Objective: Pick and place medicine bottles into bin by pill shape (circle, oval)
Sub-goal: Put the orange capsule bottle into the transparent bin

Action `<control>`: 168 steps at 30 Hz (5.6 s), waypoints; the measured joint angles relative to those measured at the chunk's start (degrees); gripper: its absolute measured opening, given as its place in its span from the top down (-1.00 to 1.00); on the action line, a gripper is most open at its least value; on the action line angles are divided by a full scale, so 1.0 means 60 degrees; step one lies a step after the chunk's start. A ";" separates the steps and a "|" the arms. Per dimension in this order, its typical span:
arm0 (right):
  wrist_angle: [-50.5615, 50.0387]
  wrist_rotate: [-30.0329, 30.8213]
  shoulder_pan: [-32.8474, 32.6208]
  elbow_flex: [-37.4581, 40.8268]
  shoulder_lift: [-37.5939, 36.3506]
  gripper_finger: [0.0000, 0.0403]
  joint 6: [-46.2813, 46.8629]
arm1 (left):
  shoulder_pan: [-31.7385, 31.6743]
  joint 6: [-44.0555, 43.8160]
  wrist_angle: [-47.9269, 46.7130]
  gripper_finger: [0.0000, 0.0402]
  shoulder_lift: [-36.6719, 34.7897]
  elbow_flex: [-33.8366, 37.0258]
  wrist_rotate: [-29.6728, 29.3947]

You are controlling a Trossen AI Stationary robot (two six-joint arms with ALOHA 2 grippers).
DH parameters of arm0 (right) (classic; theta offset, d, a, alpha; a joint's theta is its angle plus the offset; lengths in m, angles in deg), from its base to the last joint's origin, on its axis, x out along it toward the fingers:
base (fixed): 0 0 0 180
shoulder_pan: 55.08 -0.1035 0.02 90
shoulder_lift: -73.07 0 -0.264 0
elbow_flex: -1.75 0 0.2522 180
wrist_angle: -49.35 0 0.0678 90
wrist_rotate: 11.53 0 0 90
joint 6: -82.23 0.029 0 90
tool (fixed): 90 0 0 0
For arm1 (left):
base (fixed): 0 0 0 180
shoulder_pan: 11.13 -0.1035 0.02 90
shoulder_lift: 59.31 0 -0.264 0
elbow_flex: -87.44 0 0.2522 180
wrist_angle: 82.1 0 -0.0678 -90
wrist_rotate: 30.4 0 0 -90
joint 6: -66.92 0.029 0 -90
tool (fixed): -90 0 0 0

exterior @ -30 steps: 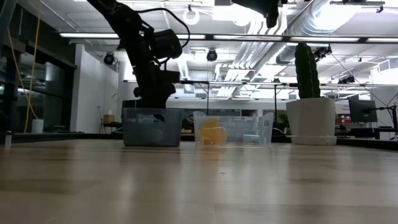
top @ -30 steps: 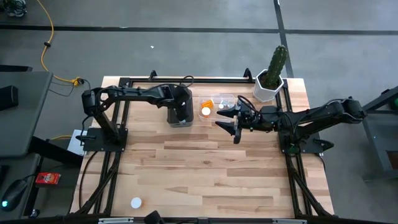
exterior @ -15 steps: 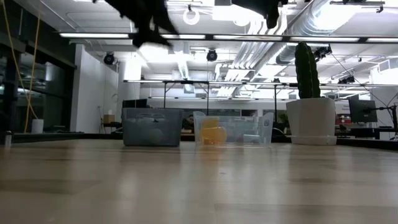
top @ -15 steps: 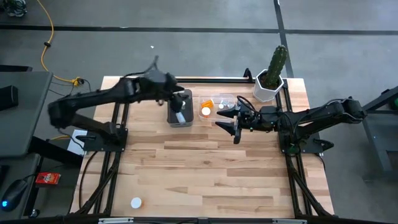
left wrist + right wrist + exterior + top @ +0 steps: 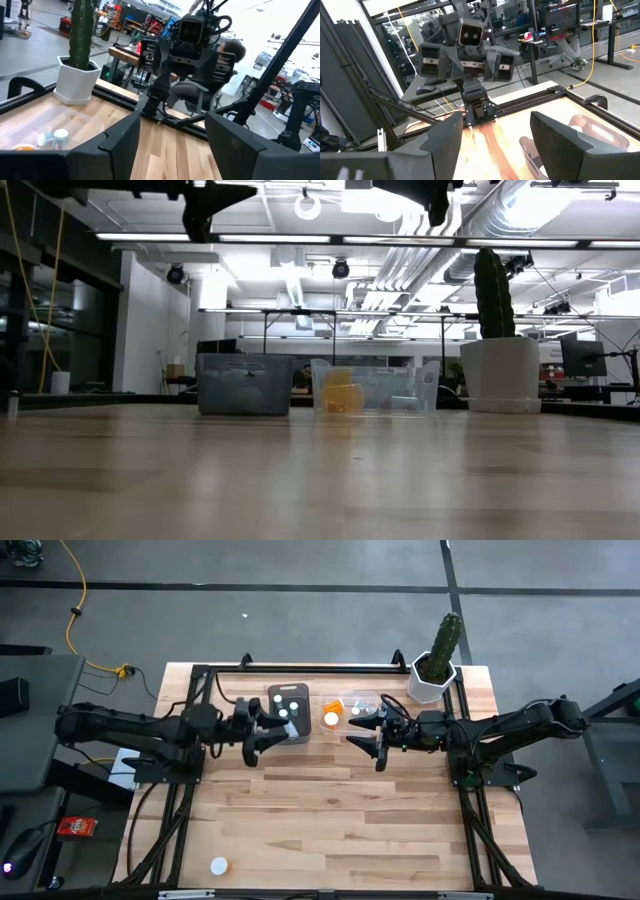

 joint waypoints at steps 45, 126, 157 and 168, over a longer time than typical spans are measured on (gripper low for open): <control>-0.0693 -0.0004 0.0000 0.0000 0.0004 -0.12 0.0182 | 0.8077 -0.5091 -1.0655 -0.43 0.2825 -0.4708 0.1411; -0.1357 0.0000 0.0000 0.0000 0.0004 -0.12 0.0401 | 0.7146 -0.5188 -1.5308 -0.01 0.2680 -0.6532 -0.7660; -0.1306 0.0000 0.0000 0.0000 0.0004 -0.12 0.0069 | 0.3224 -0.1061 0.0790 -0.01 -0.0734 0.1128 -0.4112; -0.0287 0.0000 0.0000 0.0000 0.0004 -0.12 0.0069 | 0.2145 -0.1128 -0.0867 -0.01 -0.0205 0.0249 -0.4186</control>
